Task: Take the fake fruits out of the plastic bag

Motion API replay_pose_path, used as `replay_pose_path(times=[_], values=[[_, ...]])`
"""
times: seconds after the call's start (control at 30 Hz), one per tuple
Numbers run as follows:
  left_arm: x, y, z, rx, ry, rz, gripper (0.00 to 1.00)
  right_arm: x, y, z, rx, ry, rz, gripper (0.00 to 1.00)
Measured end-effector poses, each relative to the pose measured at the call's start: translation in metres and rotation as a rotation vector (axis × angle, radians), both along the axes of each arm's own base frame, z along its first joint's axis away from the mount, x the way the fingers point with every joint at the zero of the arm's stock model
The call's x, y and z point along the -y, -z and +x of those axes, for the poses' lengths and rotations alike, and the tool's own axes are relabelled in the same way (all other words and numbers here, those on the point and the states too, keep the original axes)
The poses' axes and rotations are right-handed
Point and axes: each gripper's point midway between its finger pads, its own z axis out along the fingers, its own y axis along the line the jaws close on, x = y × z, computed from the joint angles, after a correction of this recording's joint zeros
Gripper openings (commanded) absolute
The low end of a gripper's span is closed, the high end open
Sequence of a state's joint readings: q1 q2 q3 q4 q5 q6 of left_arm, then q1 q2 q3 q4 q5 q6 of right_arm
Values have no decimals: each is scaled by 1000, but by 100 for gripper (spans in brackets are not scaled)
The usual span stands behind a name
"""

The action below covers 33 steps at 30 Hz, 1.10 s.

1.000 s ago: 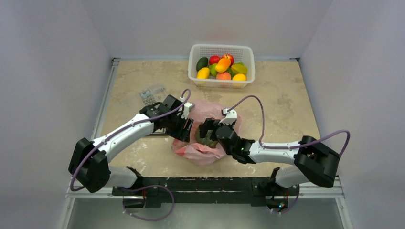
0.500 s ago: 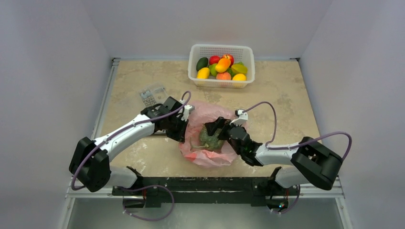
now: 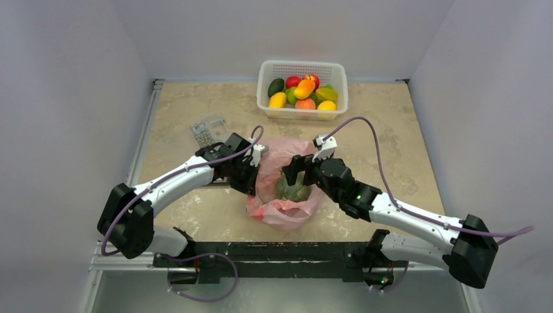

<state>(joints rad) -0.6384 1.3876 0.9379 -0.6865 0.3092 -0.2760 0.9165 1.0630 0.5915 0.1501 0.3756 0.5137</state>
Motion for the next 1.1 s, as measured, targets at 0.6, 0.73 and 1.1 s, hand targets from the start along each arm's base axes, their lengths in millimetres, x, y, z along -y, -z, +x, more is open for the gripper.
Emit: replay_pose_path(times=[0.6,0.73,1.1], values=[[-1,1,0,1,4,6,0,-72,9,-70,19,-624,-75,68],[-1,2,0,2,4,7,0,-89,34,-74,-15,-667,-103,64],[-1,2,1,3,3,9,0,-119,60,-72,7,-683,-129,46]])
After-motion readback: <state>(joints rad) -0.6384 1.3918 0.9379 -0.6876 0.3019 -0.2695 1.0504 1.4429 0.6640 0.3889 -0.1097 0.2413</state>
